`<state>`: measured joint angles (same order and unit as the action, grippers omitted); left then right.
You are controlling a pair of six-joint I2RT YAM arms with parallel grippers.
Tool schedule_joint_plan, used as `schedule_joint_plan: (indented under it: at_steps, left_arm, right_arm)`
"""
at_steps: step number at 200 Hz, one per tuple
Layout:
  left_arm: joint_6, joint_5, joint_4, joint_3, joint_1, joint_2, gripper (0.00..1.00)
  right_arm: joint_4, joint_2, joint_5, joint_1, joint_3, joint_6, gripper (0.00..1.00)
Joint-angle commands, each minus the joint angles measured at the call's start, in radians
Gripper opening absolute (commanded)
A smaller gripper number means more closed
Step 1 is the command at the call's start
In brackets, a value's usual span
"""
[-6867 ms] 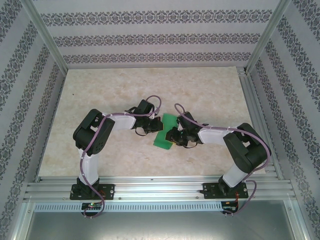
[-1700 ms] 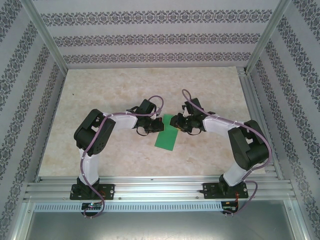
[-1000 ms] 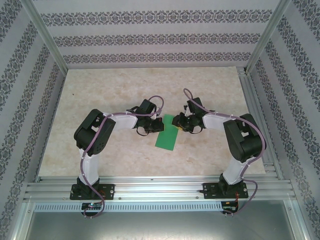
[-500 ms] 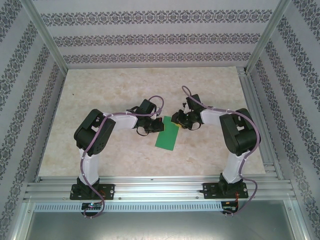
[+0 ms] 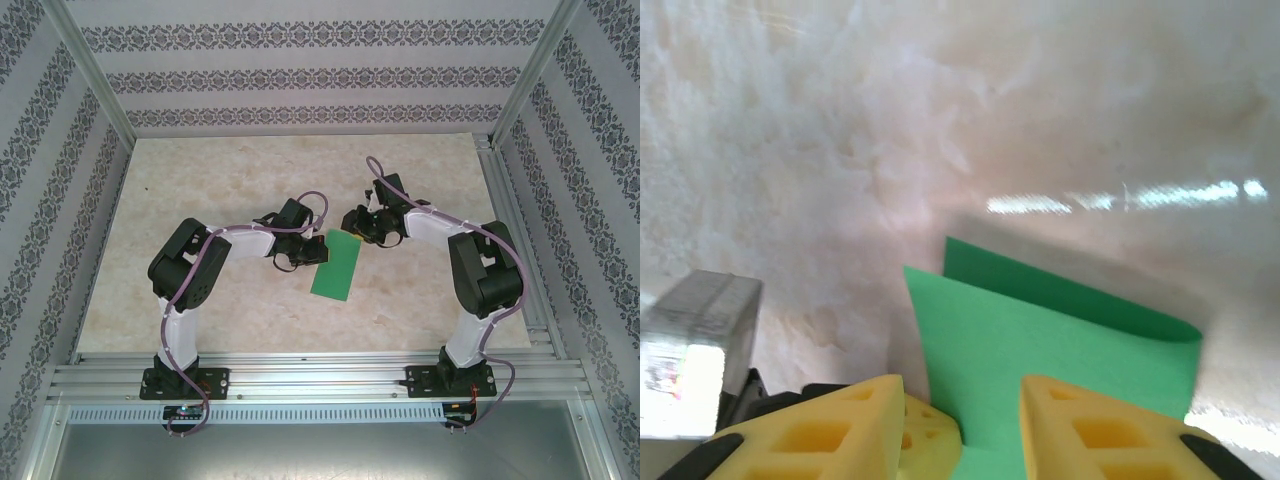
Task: Fold a paper plane with a square sheet of paper (pick it up from the middle)
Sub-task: Fold the square sheet of paper in half at the center of the table.
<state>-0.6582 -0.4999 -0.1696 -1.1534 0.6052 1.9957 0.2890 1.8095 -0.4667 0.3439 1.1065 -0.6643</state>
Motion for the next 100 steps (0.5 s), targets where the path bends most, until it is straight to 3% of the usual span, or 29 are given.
schedule_joint_plan:
  at_steps: [1,59,100]
  left_arm:
    - [0.026,0.018,-0.090,-0.003,0.019,0.043,0.04]
    - [0.032,0.018,-0.095,0.004,0.019,0.042,0.04]
    - [0.033,0.018,-0.094,0.013,0.019,0.035,0.04]
  right_arm:
    - [0.025,0.043,0.019,-0.011,0.020,0.031,0.36]
    - [0.021,0.153,0.049,-0.023,0.016,0.017,0.36]
    - [0.053,0.074,0.037,-0.025,0.051,0.034,0.38]
